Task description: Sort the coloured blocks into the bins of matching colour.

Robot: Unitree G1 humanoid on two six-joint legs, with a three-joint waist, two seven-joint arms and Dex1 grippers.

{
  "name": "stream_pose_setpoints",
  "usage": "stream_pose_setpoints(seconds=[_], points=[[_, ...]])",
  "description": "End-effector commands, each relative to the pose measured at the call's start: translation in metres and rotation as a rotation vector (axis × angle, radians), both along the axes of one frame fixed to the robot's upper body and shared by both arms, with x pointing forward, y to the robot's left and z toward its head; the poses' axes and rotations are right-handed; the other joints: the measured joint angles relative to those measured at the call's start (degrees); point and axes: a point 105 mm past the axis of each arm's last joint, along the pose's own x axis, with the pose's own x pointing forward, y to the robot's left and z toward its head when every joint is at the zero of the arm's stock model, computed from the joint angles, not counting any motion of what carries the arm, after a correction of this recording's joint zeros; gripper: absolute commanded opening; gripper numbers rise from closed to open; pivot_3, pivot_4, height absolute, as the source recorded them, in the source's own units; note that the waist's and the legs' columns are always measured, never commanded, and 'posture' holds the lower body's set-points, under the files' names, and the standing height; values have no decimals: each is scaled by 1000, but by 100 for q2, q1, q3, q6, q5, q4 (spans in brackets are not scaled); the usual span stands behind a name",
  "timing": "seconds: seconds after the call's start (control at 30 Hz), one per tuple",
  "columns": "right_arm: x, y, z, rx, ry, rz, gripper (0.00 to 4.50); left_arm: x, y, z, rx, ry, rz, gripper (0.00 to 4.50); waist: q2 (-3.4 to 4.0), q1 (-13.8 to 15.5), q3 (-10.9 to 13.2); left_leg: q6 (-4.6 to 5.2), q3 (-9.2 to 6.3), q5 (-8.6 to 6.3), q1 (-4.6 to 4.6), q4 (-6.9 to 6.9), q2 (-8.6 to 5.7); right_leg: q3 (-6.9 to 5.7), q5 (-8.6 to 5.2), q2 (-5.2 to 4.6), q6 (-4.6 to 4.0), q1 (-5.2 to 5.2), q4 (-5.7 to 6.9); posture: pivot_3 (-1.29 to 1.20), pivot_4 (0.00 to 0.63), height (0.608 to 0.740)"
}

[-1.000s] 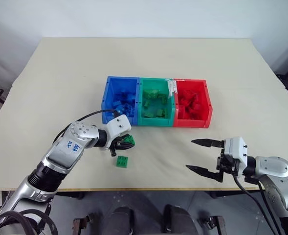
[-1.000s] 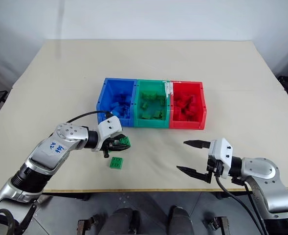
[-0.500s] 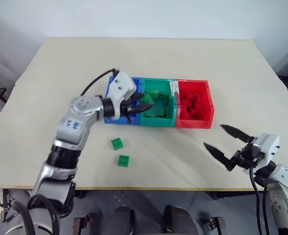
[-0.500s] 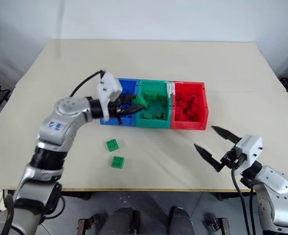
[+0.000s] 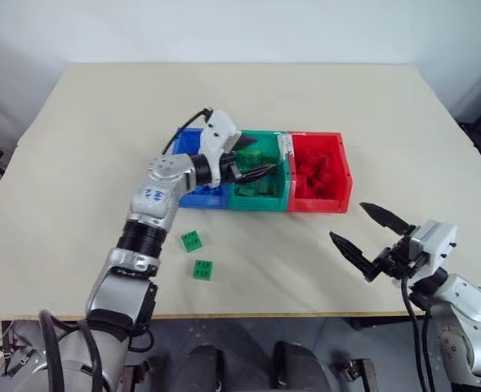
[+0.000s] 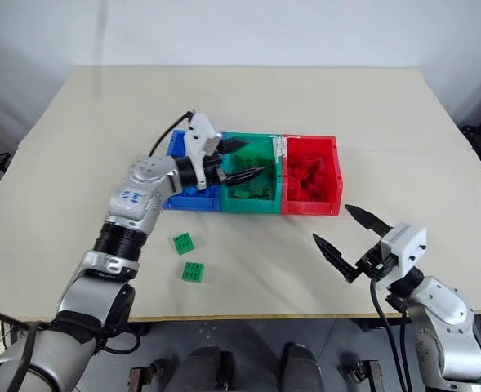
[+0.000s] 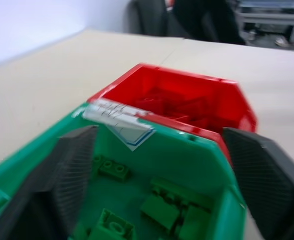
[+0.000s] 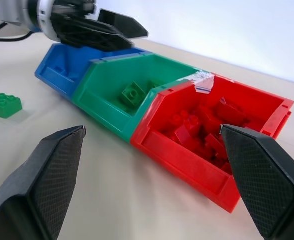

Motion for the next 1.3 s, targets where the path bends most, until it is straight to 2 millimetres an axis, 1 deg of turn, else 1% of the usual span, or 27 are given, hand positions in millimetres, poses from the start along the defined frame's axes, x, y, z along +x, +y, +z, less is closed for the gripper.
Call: stream_pose_setpoints(seconds=[0.03, 0.07, 0.13, 0.17, 0.23, 0.3, 0.33, 0.47, 0.5, 0.57, 0.63, 0.7, 0.8, 0.9, 1.0, 1.03, 1.1, 1.23, 1.3], points=[[4, 8, 8, -28, -22, 69, 4500, -16, 30, 12, -4, -95, 0, 4473, 1, -40, 0, 0, -5, 0, 1, -1, 1, 1, 0, 0, 0, -1, 0, 0, 150, 740], [6, 15, 9, -52, -15, 130, 4500, -30, 55, 7, -38, -35, -17, 4473, 1, -73, 0, 0, -8, 0, 2, -3, 2, 1, 0, 0, 0, -3, 2, 0, 150, 740], [6, 23, 8, -89, -7, 216, 4500, -58, 81, 2, -66, 27, -78, 4473, 2, -132, 0, -1, -12, 0, 3, -6, 21, 5, -1, 1, -2, -6, 5, 0, 150, 740], [6, 26, 7, -110, -7, 257, 4500, -68, 93, 0, -28, -21, -74, 4473, 2, -153, 0, -1, -12, 0, 3, -8, 29, 6, -2, 1, -3, -7, 4, 0, 150, 740], [5, 33, 1, -180, 14, 349, 4500, -81, 126, -17, 71, -58, 9, 4473, 1, -113, 2, -1, -15, 0, 2, -12, 30, 4, -3, -1, -6, -10, 5, 0, 150, 740], [5, 37, -2, -218, 35, 406, 4500, -90, 148, -28, 126, -48, 76, 4473, 3, -62, 2, 2, -22, -2, 0, -8, 19, 1, -3, -13, -6, -4, 2, 0, 150, 740], [5, 41, -3, -232, 51, 450, 4500, -97, 164, -35, 148, -34, 119, 4473, 3, -43, 2, 5, -28, -3, 0, -6, 14, -1, -3, -17, -6, -2, 2, 0, 150, 740], [-2, 52, -8, -299, 99, 605, 4500, -123, 207, -55, 208, 43, 226, 4473, 3, 11, 2, 15, -32, -15, -2, 5, 14, 0, -2, -22, -3, 3, -2, 0, 150, 740], [-4, 53, -10, -315, 105, 632, 4500, -128, 212, -59, 216, 68, 232, 4473, 3, 5, 2, 13, -32, -17, -2, 5, 15, -1, -2, -21, -3, 3, -3, 0, 150, 740], [-6, 54, -14, -370, 100, 673, 4500, -131, 217, -62, 191, 102, 251, 4473, 3, 31, 3, 11, -33, -20, -2, 1, 17, -5, -2, -20, -4, 1, -3, 0, 150, 740], [-4, 54, -12, -355, 99, 670, 4500, -131, 215, -65, 212, 104, 245, 4473, 3, 45, 3, 11, -37, -20, -4, 2, 15, -9, -2, -21, -4, 2, -3, 0, 150, 740], [0, 51, -7, -325, 97, 643, 4500, -133, 203, -68, 253, 90, 191, 4473, 3, 30, 3, 12, -37, -21, -5, 3, 13, -8, -2, -24, -4, 2, -3, 0, 150, 740], [2, 39, -5, -322, 100, 586, 4500, -139, 177, -74, 350, 88, 53, 4473, 4, 21, 3, 10, -35, -23, -4, 0, 15, -9, -2, -22, -4, 1, -3, 0, 150, 740], [-1, 24, -10, -360, 116, 526, 4500, -139, 152, -81, 445, 91, -60, 4473, 4, 48, 3, 10, -35, -23, -4, -8, 13, -11, -2, -22, -4, -1, -3, 0, 150, 740], [-5, 4, -14, -390, 142, 451, 4500, -134, 117, -76, 433, 87, -178, 4473, 4, 50, 3, 13, -31, -25, -5, -9, 8, -11, -2, -22, -4, 0, -5, 0, 150, 740], [-8, 0, -15, -391, 154, 434, 4500, -131, 108, -76, 437, 96, -202, 4473, 4, 50, 3, 14, -31, -25, -8, -8, 8, -12, -2, -22, -4, 0, -5, 0, 150, 740], [-13, -5, -16, -385, 175, 413, 4500, -133, 90, -81, 489, 95, -303, 4473, 4, 45, 2, 15, -27, -24, -7, -7, 7, -11, -2, -21, -3, 1, -5, 0, 150, 740], [-18, -7, -19, -374, 202, 379, 4500, -124, 71, -91, 599, 133, -356, 4473, 6, 5, 2, 12, -2, -24, 2, -10, 0, -10, -2, -7, -3, -1, -8, 0, 150, 740], [-20, -9, -20, -370, 210, 348, 4500, -127, 66, -95, 647, 172, -396, 4473, 6, 9, 2, 10, 2, -23, 1, -9, 2, -9, -2, -4, -3, -3, -8, 0, 150, 740]])
